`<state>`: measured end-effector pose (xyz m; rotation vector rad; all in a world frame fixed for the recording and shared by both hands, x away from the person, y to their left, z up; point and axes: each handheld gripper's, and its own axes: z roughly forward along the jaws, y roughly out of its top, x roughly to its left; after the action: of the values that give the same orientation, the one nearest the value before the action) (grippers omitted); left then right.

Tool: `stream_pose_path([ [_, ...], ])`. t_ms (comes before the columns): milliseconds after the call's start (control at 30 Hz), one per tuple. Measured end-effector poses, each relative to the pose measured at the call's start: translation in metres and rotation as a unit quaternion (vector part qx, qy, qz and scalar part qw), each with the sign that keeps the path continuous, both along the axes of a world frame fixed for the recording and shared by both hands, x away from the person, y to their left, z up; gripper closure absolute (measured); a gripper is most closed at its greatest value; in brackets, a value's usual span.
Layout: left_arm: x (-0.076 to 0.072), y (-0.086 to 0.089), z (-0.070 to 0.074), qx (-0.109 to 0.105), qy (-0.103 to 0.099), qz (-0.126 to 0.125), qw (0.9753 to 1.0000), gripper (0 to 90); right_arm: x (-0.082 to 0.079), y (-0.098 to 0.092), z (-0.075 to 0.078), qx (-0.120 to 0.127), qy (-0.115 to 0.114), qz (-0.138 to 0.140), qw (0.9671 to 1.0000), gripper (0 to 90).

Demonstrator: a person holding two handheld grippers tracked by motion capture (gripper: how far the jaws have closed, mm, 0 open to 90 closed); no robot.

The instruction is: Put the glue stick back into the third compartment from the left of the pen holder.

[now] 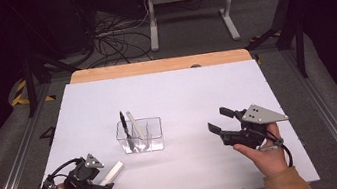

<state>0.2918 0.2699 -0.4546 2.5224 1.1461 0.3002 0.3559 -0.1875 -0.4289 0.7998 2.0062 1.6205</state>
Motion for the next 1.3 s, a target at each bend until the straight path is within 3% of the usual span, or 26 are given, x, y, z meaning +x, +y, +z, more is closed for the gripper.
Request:
stream_pose_path([
  [167,0.000,0.001,-0.005,0.013,0.011,-0.002,0.9998,36.9,0.000,0.000,0.000,0.000,0.000,0.001,1.0000,31.2],
  [567,-0.001,0.002,-0.015,0.020,0.040,-0.004,0.9990,50.7,0.000,0.000,-0.001,-0.002,0.001,0.000,1.0000,31.2],
  [733,-0.001,0.004,-0.015,0.016,0.038,0.000,0.9991,54.1,0.001,0.000,-0.001,-0.003,0.001,0.000,1.0000,31.3],
  [833,-0.002,0.004,-0.014,0.018,0.038,-0.001,0.9991,63.8,0.001,0.000,-0.002,-0.006,0.001,0.000,1.0000,31.5],
  [1200,-0.003,0.005,-0.011,0.015,0.039,-0.009,0.9991,65.0,0.001,0.000,-0.002,-0.007,0.001,0.000,1.0000,31.6],
  [1300,-0.004,0.007,-0.006,0.005,0.028,-0.007,0.9996,65.1,0.001,0.000,-0.003,-0.007,0.001,0.001,1.0000,31.6],
])
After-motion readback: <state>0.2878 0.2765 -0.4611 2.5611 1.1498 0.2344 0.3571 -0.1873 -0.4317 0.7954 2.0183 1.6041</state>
